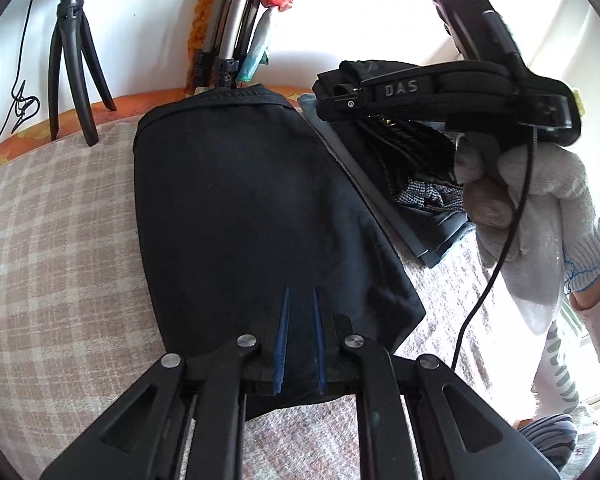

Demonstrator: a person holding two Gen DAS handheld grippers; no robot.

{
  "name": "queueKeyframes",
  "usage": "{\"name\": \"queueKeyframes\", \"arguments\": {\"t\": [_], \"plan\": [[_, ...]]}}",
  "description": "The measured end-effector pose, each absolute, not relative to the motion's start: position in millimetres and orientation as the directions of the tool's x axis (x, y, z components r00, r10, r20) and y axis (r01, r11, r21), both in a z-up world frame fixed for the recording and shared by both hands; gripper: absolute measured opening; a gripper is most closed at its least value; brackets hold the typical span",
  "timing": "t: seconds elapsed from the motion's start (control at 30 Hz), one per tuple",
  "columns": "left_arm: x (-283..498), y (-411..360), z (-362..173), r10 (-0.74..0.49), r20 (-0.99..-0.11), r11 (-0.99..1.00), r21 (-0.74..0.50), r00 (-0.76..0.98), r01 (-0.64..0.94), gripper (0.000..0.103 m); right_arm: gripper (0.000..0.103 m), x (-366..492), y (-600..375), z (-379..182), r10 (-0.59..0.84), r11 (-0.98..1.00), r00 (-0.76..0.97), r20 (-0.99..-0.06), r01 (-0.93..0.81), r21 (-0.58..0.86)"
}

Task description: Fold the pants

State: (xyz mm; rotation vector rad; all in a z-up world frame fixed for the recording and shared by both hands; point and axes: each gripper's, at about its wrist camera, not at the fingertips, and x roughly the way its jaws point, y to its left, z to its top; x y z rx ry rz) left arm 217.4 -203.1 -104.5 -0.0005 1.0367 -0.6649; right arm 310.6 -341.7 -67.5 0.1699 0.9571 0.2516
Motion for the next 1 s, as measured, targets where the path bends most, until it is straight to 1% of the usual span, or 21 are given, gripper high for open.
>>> {"name": "queueKeyframes", "arguments": {"t": [0.07, 0.1, 0.17, 0.23, 0.33, 0.4, 0.47, 0.53, 0.63, 0.67, 0.7, 0.77, 0.83, 0.87, 0.9, 1.0], "plan": [[216, -196, -107, -0.503, -0.797, 0.808, -0.296, 0.335, 0.509, 0.009, 0.001, 310, -326, -70, 0.270, 0.962, 0.563, -0.781, -0.182, 0.202], [216, -191, -109, -0.506, -0.796, 0.811, -0.306, 0.333, 0.499, 0.009, 0.003, 314, -319, -73, 0.262, 0.963, 0.555, -0.789, -0.197, 0.181], [215, -181, -113, -0.511, -0.794, 0.815, -0.326, 0.328, 0.480, 0.009, 0.009, 327, -310, -79, 0.269, 0.961, 0.533, -0.802, -0.197, 0.192], [213, -173, -117, -0.503, -0.799, 0.821, -0.323, 0.329, 0.472, 0.009, 0.018, 342, -304, -85, 0.226, 0.973, 0.540, -0.810, -0.171, 0.157], [209, -168, -124, -0.498, -0.808, 0.822, -0.325, 0.315, 0.467, 0.009, 0.018, 364, -303, -97, 0.144, 0.989, 0.539, -0.830, -0.111, 0.100], [207, -168, -127, -0.491, -0.812, 0.822, -0.313, 0.314, 0.476, 0.009, 0.018, 376, -312, -107, 0.107, 0.994, 0.516, -0.850, -0.039, 0.102], [201, -169, -128, -0.482, -0.817, 0.821, -0.295, 0.317, 0.489, 0.009, 0.018, 383, -321, -114, 0.106, 0.992, 0.497, -0.861, 0.003, 0.125], [199, -172, -130, -0.478, -0.819, 0.819, -0.286, 0.318, 0.497, 0.009, 0.015, 386, -327, -120, 0.107, 0.991, 0.484, -0.868, 0.014, 0.130], [199, -174, -130, -0.475, -0.819, 0.820, -0.280, 0.321, 0.500, 0.009, 0.015, 387, -325, -120, 0.089, 0.993, 0.484, -0.870, 0.023, 0.114], [198, -174, -129, -0.473, -0.820, 0.822, -0.278, 0.323, 0.497, 0.009, 0.017, 385, -324, -117, 0.086, 0.993, 0.487, -0.869, 0.026, 0.113], [199, -175, -127, -0.469, -0.820, 0.825, -0.276, 0.327, 0.494, 0.009, 0.020, 380, -325, -111, 0.093, 0.992, 0.493, -0.865, 0.030, 0.124], [201, -173, -121, -0.464, -0.817, 0.832, -0.268, 0.343, 0.486, 0.009, 0.032, 362, -327, -98, 0.134, 0.985, 0.513, -0.848, 0.029, 0.173], [201, -168, -112, -0.468, -0.807, 0.833, -0.266, 0.360, 0.485, 0.009, 0.053, 342, -328, -89, 0.194, 0.973, 0.522, -0.830, 0.005, 0.231], [201, -165, -110, -0.468, -0.804, 0.835, -0.266, 0.367, 0.482, 0.009, 0.059, 329, -329, -86, 0.227, 0.966, 0.521, -0.823, -0.011, 0.260], [204, -162, -107, -0.466, -0.802, 0.838, -0.264, 0.374, 0.477, 0.009, 0.067, 314, -331, -84, 0.249, 0.960, 0.515, -0.820, -0.017, 0.281], [213, -157, -103, -0.474, -0.796, 0.841, -0.284, 0.375, 0.460, 0.009, 0.068, 279, -339, -86, 0.260, 0.955, 0.508, -0.821, -0.010, 0.296]]}}
